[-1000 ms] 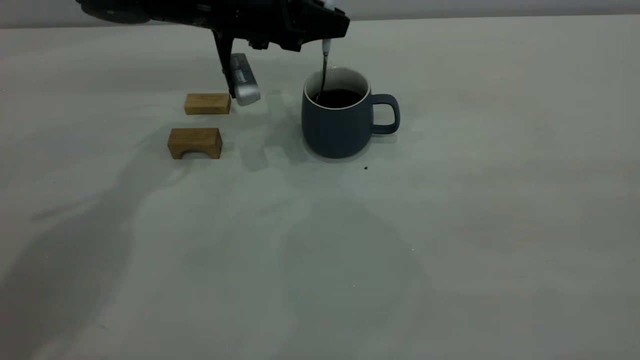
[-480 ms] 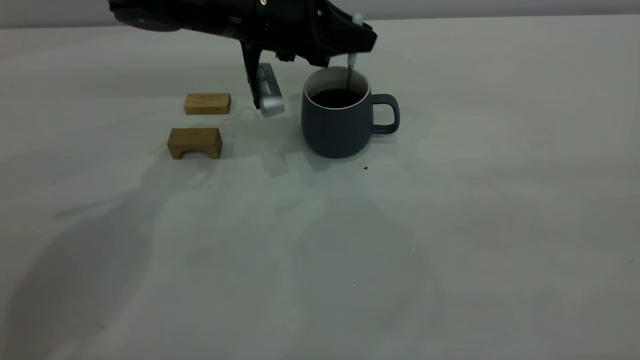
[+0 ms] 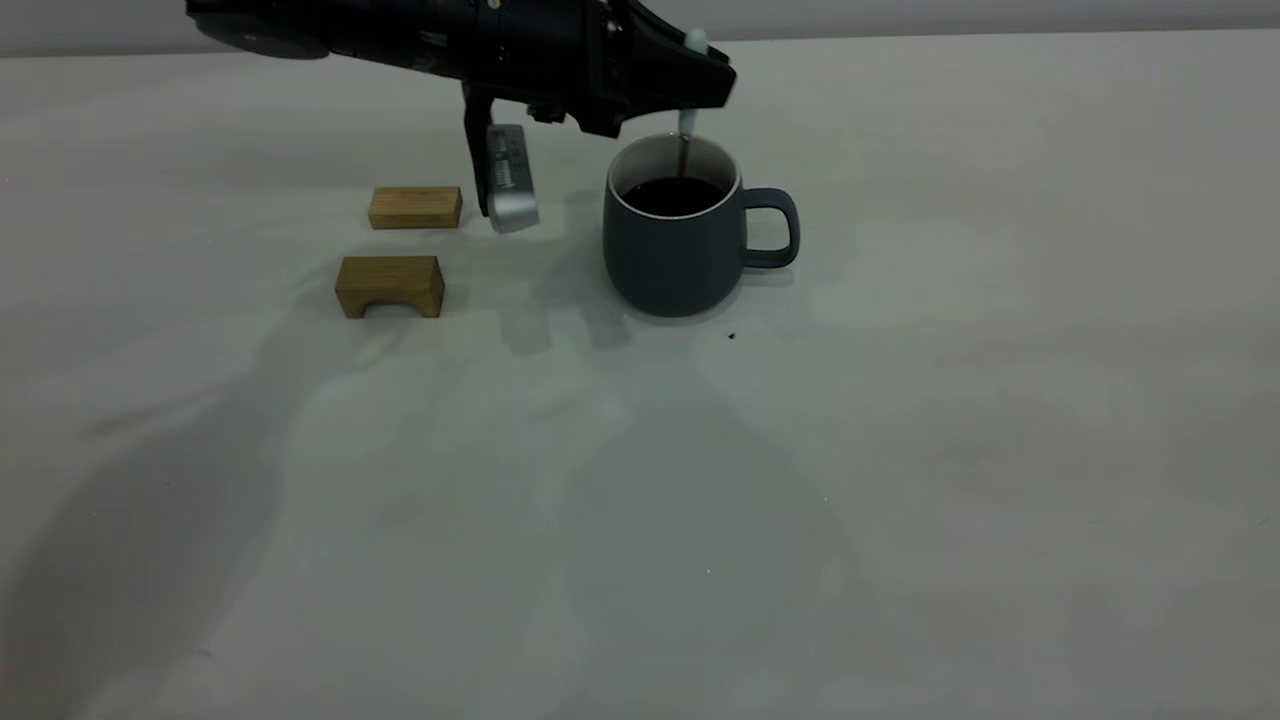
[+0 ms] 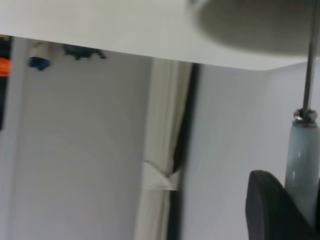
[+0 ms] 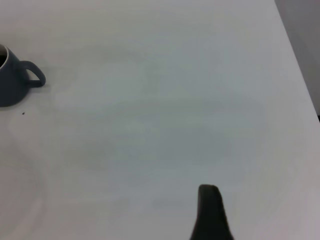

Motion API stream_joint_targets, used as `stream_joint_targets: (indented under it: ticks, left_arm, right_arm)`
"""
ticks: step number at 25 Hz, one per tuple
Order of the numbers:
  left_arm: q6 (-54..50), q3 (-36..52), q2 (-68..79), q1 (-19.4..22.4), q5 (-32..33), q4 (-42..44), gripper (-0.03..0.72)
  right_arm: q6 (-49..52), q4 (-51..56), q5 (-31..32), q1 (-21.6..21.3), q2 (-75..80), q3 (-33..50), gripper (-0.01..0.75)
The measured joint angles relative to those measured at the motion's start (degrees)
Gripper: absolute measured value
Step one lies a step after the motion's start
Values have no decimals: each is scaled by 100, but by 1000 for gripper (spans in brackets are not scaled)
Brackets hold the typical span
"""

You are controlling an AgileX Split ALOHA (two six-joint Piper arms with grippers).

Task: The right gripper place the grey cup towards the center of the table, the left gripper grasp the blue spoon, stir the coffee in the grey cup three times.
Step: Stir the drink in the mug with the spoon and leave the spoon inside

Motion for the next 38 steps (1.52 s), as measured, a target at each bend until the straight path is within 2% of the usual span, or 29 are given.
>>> stream_joint_targets:
  ticks: [7,11,14,20,23,26,31,38]
  left_arm:
    - [10,-54,0,-93,-427,-366,124]
    - [10,-54,0,-293,-405,-353,124]
    - [10,-54,0,-333,-128,-148,123]
    - [-7,-54,0,-89,235,597,123]
    - [-8,-54,0,85,152,580,123]
    - [-8,-54,0,117,-108,209,123]
    - [77,-54,0,-78,-344,-342,123]
    - [86,-54,0,-338,-274,-102,122]
  right_arm:
    - [0,0,0,0,0,0,592]
    - [0,0,0,0,0,0,592]
    - [0,0,0,0,0,0,592]
    - [0,0,0,0,0,0,592]
    - [0,0,0,0,0,0,592]
    - [0,0,0,0,0,0,592]
    - [0,0,0,0,0,0,592]
    - [0,0,0,0,0,0,592]
